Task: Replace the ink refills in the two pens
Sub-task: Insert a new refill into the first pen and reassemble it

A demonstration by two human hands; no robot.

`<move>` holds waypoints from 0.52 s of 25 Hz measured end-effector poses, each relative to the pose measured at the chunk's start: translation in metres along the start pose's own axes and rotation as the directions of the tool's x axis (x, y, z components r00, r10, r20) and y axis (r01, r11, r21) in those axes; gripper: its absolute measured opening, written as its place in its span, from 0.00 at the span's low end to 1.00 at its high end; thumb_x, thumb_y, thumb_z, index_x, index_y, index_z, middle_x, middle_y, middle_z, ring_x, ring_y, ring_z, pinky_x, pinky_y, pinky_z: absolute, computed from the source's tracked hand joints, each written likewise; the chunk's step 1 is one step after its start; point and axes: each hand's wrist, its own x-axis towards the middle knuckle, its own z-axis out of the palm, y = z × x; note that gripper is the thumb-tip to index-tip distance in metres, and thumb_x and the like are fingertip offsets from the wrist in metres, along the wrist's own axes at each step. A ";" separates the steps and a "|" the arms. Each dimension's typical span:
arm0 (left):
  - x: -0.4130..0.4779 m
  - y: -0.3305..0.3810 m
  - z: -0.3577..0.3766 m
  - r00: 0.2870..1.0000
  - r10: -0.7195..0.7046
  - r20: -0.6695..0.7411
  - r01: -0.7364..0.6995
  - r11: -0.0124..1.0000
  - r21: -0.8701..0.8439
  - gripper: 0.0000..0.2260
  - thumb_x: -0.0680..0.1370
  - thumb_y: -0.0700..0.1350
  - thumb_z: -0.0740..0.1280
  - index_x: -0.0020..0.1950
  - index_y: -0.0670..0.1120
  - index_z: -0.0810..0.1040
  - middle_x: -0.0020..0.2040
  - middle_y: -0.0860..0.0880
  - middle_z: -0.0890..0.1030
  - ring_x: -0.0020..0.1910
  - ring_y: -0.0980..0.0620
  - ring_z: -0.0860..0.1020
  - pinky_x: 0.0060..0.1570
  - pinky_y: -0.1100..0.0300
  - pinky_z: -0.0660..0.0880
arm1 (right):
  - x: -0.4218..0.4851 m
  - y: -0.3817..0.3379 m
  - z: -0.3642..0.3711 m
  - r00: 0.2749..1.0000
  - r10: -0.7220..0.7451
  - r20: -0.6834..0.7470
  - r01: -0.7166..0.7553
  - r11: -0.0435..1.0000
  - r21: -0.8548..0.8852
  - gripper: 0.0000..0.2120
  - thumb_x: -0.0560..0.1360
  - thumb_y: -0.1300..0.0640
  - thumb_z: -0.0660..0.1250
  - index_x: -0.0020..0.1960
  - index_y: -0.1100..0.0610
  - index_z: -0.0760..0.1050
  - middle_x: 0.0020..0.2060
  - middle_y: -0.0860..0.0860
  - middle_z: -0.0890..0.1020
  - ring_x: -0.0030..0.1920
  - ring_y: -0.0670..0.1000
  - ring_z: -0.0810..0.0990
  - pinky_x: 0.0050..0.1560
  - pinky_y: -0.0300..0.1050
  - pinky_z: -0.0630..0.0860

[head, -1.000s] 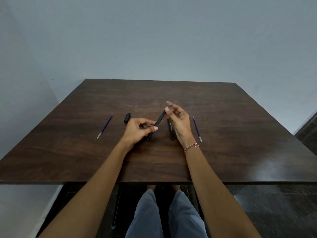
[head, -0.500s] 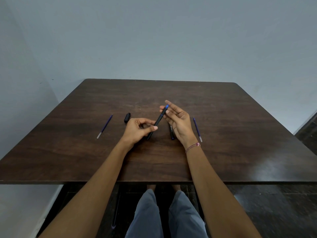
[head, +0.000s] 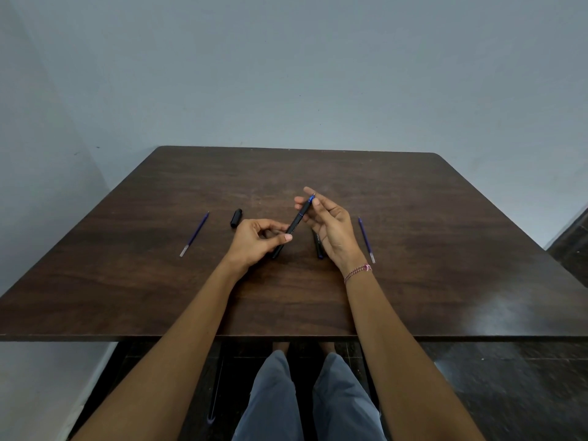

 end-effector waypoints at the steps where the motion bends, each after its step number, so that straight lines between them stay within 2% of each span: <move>1: 0.000 0.000 0.000 1.000 -0.004 -0.001 0.004 1.000 0.002 0.09 0.69 0.42 0.76 0.47 0.51 0.83 0.34 0.52 0.80 0.31 0.61 0.76 0.32 0.69 0.73 | 0.000 0.000 0.000 1.000 0.005 0.021 -0.005 1.000 -0.003 0.12 0.80 0.64 0.59 0.60 0.56 0.76 0.48 0.52 0.86 0.53 0.49 0.83 0.53 0.41 0.80; 5: 0.000 0.001 0.000 1.000 -0.002 -0.005 0.002 1.000 0.005 0.09 0.69 0.41 0.76 0.47 0.50 0.83 0.35 0.52 0.81 0.33 0.59 0.76 0.34 0.69 0.73 | -0.001 -0.002 -0.001 1.000 0.008 0.017 -0.008 1.000 -0.031 0.12 0.79 0.66 0.62 0.59 0.56 0.77 0.48 0.52 0.86 0.53 0.49 0.83 0.54 0.41 0.80; 10: -0.001 0.002 0.001 0.999 0.023 -0.035 -0.023 1.000 0.003 0.10 0.68 0.40 0.76 0.48 0.47 0.83 0.36 0.53 0.81 0.34 0.59 0.76 0.36 0.69 0.73 | 0.000 -0.002 0.000 1.000 -0.025 -0.003 0.025 1.000 -0.007 0.10 0.76 0.66 0.65 0.55 0.57 0.79 0.45 0.53 0.86 0.49 0.49 0.85 0.47 0.38 0.80; 13: 0.000 0.000 0.000 0.999 0.024 -0.036 -0.024 1.000 -0.002 0.10 0.68 0.41 0.76 0.47 0.50 0.83 0.35 0.54 0.81 0.33 0.61 0.77 0.36 0.69 0.73 | 0.000 -0.002 0.000 0.999 -0.042 -0.019 0.042 0.999 -0.008 0.10 0.76 0.67 0.65 0.54 0.57 0.79 0.44 0.53 0.86 0.48 0.49 0.85 0.46 0.37 0.80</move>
